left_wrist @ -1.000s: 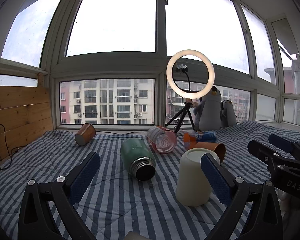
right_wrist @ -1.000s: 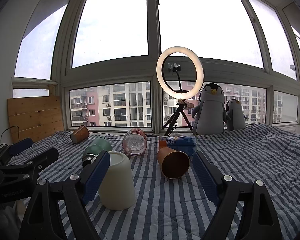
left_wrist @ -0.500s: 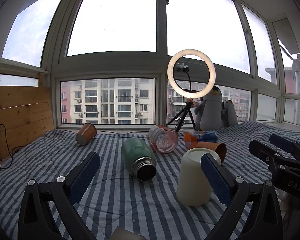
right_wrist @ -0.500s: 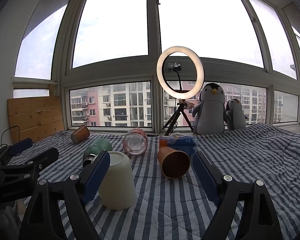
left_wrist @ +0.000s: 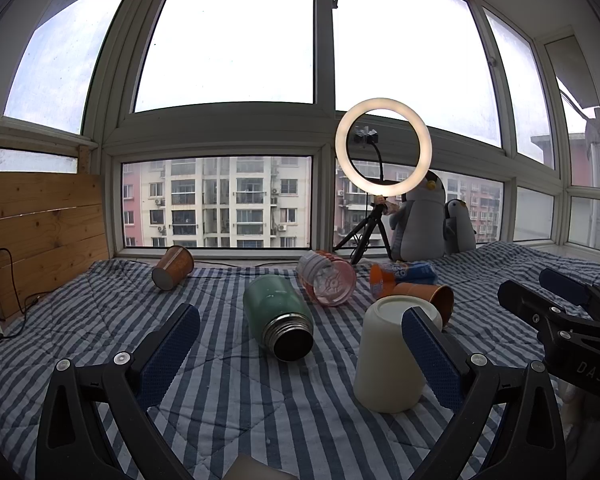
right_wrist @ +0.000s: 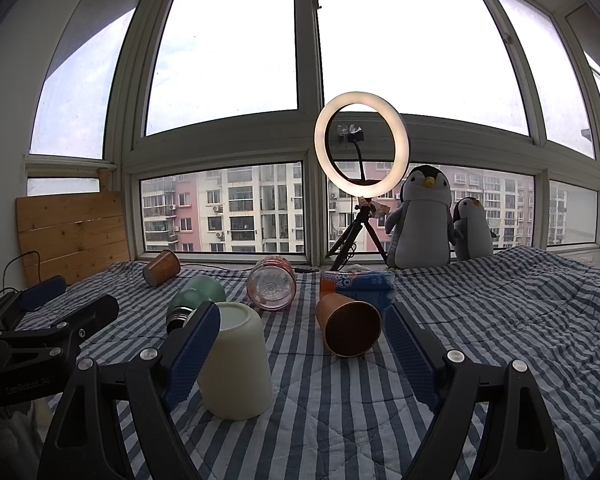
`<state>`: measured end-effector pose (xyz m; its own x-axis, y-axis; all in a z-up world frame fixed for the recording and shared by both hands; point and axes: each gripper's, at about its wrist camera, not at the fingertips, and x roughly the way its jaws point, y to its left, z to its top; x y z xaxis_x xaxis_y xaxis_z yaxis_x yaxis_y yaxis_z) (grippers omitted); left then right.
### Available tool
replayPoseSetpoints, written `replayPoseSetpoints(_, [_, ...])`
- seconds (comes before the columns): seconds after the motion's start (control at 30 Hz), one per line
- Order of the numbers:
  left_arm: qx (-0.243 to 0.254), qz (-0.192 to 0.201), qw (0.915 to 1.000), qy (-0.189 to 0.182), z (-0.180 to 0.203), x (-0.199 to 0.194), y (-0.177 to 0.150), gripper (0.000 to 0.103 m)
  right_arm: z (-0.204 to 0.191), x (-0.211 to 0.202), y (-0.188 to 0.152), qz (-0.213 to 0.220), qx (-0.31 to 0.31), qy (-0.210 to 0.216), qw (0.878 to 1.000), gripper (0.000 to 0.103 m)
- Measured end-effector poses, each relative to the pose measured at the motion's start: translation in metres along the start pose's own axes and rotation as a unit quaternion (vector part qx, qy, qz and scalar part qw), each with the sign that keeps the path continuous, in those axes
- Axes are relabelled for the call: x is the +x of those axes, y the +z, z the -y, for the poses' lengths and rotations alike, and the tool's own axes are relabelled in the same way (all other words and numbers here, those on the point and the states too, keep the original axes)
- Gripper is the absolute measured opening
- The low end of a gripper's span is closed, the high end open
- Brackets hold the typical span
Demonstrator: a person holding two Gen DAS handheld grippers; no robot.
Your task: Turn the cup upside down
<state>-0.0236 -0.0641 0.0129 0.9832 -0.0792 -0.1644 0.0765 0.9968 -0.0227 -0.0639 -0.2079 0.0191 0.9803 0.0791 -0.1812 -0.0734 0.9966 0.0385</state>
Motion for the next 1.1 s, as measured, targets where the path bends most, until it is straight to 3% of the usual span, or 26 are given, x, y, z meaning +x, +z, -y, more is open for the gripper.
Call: replayPoseSetpoints(1.1, [0.001, -0.002, 1.0000, 0.002, -0.0010, -0.0020, -0.0015, 0.102, -0.0013, -0.0010, -0.0001, -0.001, 0.001, 0.000, 1.000, 0.082])
